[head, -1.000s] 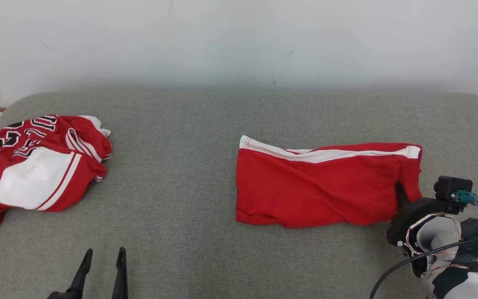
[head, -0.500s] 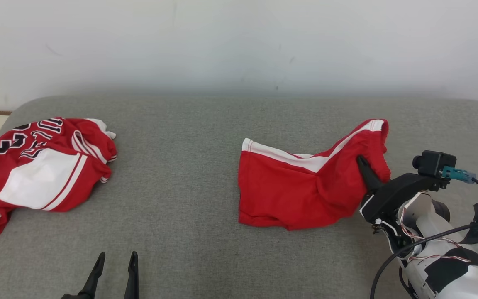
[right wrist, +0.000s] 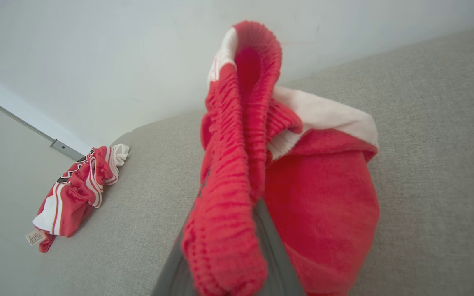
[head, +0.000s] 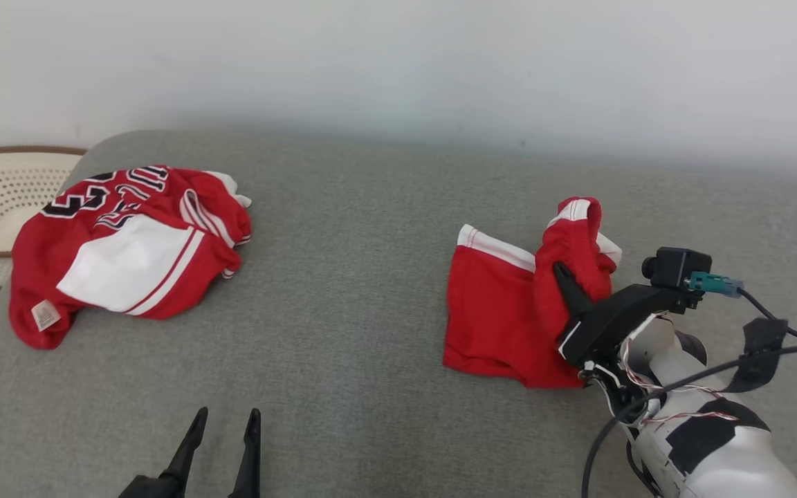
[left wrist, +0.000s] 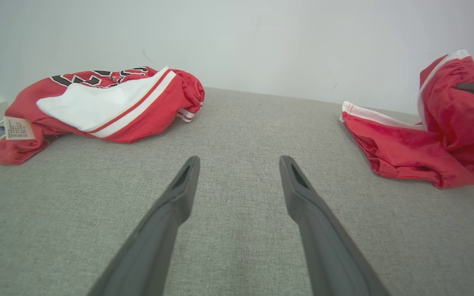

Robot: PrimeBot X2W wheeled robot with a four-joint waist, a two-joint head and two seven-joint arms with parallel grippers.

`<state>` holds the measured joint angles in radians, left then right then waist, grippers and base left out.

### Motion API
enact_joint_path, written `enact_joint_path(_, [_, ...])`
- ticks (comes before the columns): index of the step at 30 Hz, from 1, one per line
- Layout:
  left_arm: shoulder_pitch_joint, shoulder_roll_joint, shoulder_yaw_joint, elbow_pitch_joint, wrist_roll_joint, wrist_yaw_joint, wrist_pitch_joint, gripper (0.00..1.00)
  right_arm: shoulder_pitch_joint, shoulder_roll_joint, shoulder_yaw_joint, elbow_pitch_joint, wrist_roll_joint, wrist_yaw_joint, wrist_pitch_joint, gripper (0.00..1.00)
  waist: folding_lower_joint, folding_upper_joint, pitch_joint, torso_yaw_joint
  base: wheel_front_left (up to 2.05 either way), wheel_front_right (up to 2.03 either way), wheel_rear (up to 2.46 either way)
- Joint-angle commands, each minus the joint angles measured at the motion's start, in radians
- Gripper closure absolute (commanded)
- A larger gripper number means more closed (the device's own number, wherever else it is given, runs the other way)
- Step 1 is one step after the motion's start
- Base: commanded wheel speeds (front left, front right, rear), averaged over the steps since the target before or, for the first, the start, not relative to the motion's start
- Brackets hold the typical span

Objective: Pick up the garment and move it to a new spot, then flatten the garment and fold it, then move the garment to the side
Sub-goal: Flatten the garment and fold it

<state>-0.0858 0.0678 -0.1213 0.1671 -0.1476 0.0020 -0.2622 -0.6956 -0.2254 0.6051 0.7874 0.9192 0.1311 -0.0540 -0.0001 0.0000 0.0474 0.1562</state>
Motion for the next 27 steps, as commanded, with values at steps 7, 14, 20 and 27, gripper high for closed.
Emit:
enact_joint_path(7, [-0.025,-0.007,-0.027,0.015,0.0,-0.004,-0.004,0.0,-0.073,0.036,0.01,0.167,0.001,-0.001,-0.028,1.0,0.0001,0.0,0.035,0.083,0.0,0.0,0.0])
enact_joint_path(14, [-0.038,-0.013,-0.044,0.02,-0.012,-0.001,-0.004,0.0,-0.107,0.046,0.033,0.25,0.003,-0.001,-0.072,1.0,0.0001,0.0,0.053,0.122,0.0,0.0,0.0])
enact_joint_path(20, [-0.04,-0.015,-0.052,0.026,-0.021,0.005,-0.004,0.0,-0.126,0.046,0.062,0.291,0.0,-0.001,-0.096,0.0,0.0001,0.0,0.058,0.135,0.0,0.0,0.0])
enact_joint_path(27, [-0.019,-0.015,-0.028,0.023,-0.023,0.011,-0.004,0.0,-0.118,0.028,0.095,0.261,0.012,-0.001,-0.153,0.0,0.0001,0.0,0.043,0.117,0.0,0.0,0.0])
